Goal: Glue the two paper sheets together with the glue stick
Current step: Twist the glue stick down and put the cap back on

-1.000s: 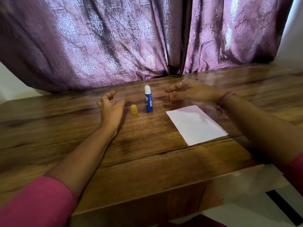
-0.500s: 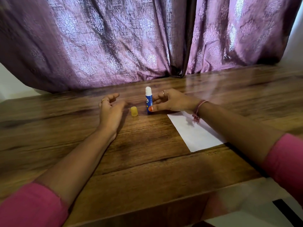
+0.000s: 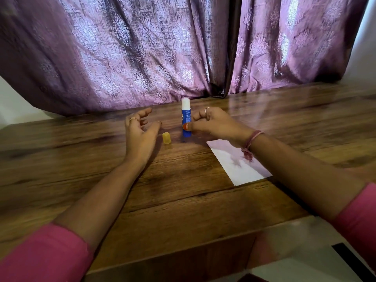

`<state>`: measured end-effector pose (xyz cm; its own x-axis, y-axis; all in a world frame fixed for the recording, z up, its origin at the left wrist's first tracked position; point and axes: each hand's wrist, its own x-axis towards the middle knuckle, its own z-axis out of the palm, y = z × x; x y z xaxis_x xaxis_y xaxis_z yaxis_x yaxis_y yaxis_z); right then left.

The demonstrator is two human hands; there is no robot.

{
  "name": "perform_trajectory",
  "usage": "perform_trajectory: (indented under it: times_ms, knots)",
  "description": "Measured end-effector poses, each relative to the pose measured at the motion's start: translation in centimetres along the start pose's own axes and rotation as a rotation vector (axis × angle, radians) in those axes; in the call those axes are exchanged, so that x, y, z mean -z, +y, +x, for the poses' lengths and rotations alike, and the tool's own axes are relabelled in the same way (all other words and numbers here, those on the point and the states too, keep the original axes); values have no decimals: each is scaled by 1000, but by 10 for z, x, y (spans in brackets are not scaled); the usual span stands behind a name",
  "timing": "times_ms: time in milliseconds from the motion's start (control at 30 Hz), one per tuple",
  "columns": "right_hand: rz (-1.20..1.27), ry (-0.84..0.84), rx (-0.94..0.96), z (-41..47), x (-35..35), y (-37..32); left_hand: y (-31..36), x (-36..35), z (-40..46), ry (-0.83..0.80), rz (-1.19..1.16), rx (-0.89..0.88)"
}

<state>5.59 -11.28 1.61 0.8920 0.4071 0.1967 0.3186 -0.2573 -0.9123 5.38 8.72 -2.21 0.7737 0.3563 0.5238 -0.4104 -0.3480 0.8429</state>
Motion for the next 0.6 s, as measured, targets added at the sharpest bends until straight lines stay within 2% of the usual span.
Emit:
perform_trajectory:
  times_ms: [167, 400, 467, 600]
  knots:
    - [154, -45, -4, -27, 5, -16, 30, 7, -10, -203, -409, 84]
    - [532, -334, -83, -44, 2, -19, 57, 7, -38, -754, -706, 249]
    - [576, -373, -63, -44, 2, -21, 61, 10, -37, -823, -721, 220]
    - [610, -432, -64, -44, 3, -20, 65, 12, -36, -838, -714, 169]
